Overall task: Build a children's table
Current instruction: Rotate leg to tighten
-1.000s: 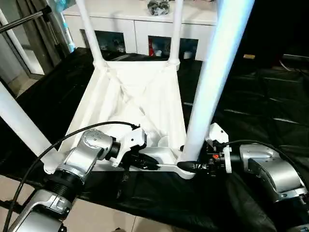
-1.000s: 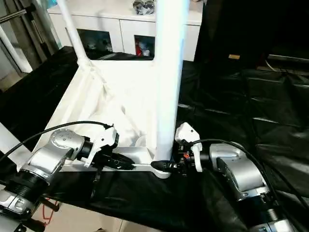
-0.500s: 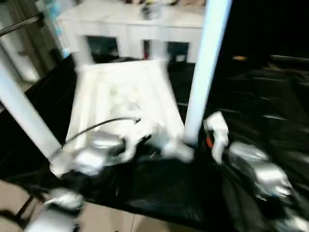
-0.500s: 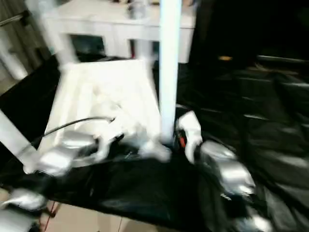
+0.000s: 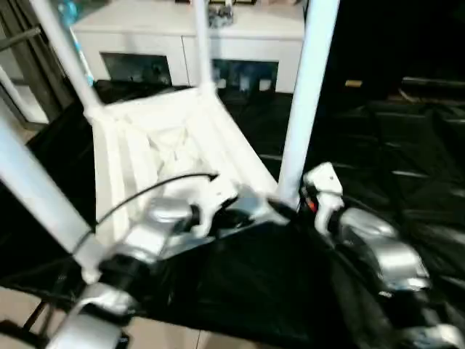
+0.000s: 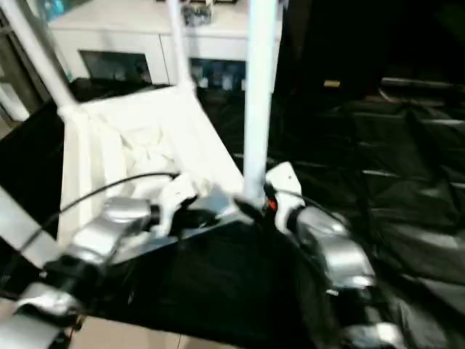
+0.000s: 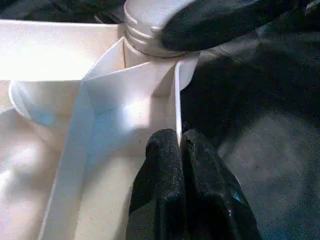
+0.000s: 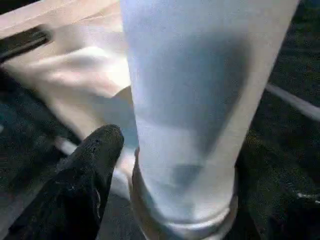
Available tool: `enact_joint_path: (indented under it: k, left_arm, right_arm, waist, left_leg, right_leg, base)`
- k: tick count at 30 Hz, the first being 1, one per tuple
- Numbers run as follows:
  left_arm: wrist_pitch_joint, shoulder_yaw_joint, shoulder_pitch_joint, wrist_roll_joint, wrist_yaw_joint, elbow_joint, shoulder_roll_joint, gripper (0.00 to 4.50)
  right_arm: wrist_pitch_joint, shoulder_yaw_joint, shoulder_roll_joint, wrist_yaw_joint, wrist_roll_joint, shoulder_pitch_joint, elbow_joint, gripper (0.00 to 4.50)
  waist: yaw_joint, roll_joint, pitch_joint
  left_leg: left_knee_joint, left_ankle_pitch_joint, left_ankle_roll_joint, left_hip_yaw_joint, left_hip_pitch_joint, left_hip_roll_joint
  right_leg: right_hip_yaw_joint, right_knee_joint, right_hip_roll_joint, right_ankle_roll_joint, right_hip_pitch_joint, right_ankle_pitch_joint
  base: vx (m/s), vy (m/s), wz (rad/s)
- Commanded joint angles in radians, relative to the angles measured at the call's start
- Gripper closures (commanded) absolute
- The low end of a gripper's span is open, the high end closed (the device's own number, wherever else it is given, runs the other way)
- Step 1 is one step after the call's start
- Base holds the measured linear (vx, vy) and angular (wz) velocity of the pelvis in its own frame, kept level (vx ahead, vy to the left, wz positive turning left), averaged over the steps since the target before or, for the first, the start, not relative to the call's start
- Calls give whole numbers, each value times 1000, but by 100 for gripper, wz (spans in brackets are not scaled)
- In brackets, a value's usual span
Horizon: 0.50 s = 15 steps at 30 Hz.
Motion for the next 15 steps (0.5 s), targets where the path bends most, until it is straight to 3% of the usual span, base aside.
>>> enact_joint_path:
  k: [1, 3, 4, 6, 8, 10, 11, 12, 15]
  left_arm:
    - [-21, -40, 2, -13, -50, -29, -13, 450]
    - [-38, -49, 12, -19, -107, -43, 19, 450]
    - [-39, -53, 15, -21, -126, -48, 31, 450]
    - [-48, -65, 21, -20, -174, -60, 68, 450]
    - [-51, -70, 23, -18, -198, -63, 90, 450]
    - [-61, -69, 22, -11, -197, -57, 100, 450]
    - [-65, -65, 22, -7, -200, -53, 107, 450]
    - [-64, -62, 22, -7, -200, -53, 108, 450]
    - [-62, -58, 24, -8, -202, -55, 109, 450]
  right_arm:
    - [11, 120, 14, 147, 44, 22, -41, 90]
    - [18, 135, -46, 242, 58, 37, -74, 90]
    - [19, 140, -66, 274, 62, 41, -82, 90]
    - [19, 151, -110, 341, 70, 46, -93, 90]
    - [21, 153, -120, 358, 71, 40, -86, 112]
    - [22, 154, -119, 359, 71, 32, -77, 121]
    - [23, 157, -115, 362, 69, 27, -70, 126]
    - [24, 161, -110, 363, 68, 25, -69, 148]
    - [32, 168, -106, 371, 71, 25, -70, 156]
  waist:
    - [5, -10, -58]
    - [10, -8, -57]
    - [12, -13, -57]
    - [20, -9, -55]
    - [23, -15, -52]
    - [25, -13, -50]
    - [27, -18, -50]
    - [28, -16, -50]
    - [28, -15, -51]
  left_leg:
    - [-51, -146, 89, 5, -6, 10]
    - [-51, -136, 96, 5, -4, 12]
    - [-49, -132, 102, 8, -3, 14]
    - [-51, -145, 102, 8, -1, 17]
    - [-54, -176, 92, 9, -1, 18]
    - [-56, -192, 77, 9, 0, 17]
    - [-56, -196, 68, 9, 2, 17]
    - [-57, -197, 65, 9, 2, 17]
    - [-57, -183, 56, 8, 0, 16]
  right_leg:
    - [28, -59, -33, -257, 58, -47]
    - [26, -59, -34, -269, 55, -41]
    - [27, -56, -32, -275, 54, -28]
    - [26, -56, -34, -279, 52, -52]
    - [27, -59, -34, -272, 50, -99]
    - [29, -62, -36, -260, 47, -146]
    - [30, -64, -37, -253, 46, -168]
    - [30, -64, -37, -251, 45, -174]
    - [30, -61, -35, -244, 46, -156]
  base:
    - [0, 0, 0]
    - [0, 0, 0]
    - [0, 0, 0]
    - [0, 0, 0]
    - [0, 0, 0]
    - [0, 0, 0]
    - [0, 0, 0]
    - [0, 0, 0]
    - [0, 0, 0]
